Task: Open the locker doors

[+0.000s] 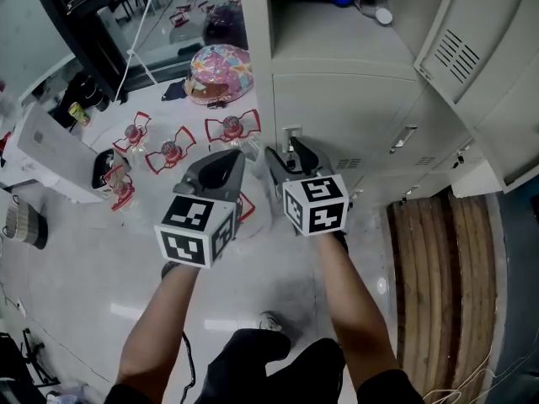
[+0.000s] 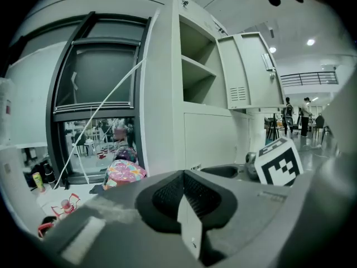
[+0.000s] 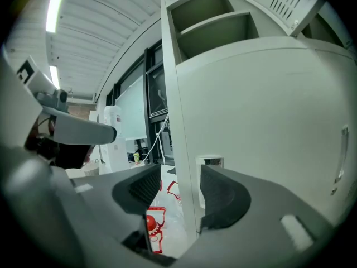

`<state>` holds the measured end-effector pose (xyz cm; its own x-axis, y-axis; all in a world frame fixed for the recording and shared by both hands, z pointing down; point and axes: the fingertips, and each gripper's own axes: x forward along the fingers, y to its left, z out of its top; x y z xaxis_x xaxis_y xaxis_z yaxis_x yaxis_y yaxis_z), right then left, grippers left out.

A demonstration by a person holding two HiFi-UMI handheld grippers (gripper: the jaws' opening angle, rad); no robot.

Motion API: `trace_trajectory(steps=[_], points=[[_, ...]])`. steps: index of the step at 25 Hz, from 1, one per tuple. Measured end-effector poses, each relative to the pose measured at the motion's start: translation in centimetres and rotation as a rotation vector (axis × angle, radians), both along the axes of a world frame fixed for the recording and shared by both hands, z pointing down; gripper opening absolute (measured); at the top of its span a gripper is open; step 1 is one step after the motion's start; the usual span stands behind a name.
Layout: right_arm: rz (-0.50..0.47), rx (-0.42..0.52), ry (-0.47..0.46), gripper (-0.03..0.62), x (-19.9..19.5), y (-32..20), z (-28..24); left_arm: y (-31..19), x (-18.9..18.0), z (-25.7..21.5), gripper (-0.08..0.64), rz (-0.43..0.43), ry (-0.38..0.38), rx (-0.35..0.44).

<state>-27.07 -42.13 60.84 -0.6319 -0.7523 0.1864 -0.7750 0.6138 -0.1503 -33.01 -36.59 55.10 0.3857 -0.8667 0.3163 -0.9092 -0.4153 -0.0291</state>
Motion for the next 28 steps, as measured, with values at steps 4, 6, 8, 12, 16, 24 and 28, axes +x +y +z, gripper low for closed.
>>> trace_trajectory(steps=[4, 6, 8, 12, 16, 24, 28], points=[[0.020, 0.010, 0.013, 0.212, -0.3, -1.7, 1.7, -0.3, -1.2, 2.0, 0.005, -0.011, 0.005, -0.003], [0.028, 0.027, 0.029, 0.218, -0.4, -2.4, 2.2, -0.4, -1.6, 3.1, 0.005, -0.015, 0.009, -0.005], [0.028, 0.033, 0.037, 0.218, -0.6, -2.9, 2.5, -0.4, -1.9, 4.0, 0.005, -0.018, 0.011, -0.009], [0.018, 0.040, 0.037, 0.218, -1.0, -3.1, 2.8, -0.1, -2.6, 5.1, 0.005, -0.026, 0.017, -0.017], [0.016, 0.026, 0.028, 0.218, -1.0, -2.9, 2.8, 0.5, -3.2, 5.3, 0.005, -0.042, 0.020, -0.026], [-0.001, -0.021, 0.058, 0.212, -0.2, -1.0, 2.9, 2.6, -1.4, 4.8, 0.005, -0.048, 0.047, -0.066], [-0.005, -0.040, 0.049, 0.205, 0.3, 0.5, 2.9, 4.1, -0.6, 4.7, 0.005, -0.060, 0.052, -0.084]])
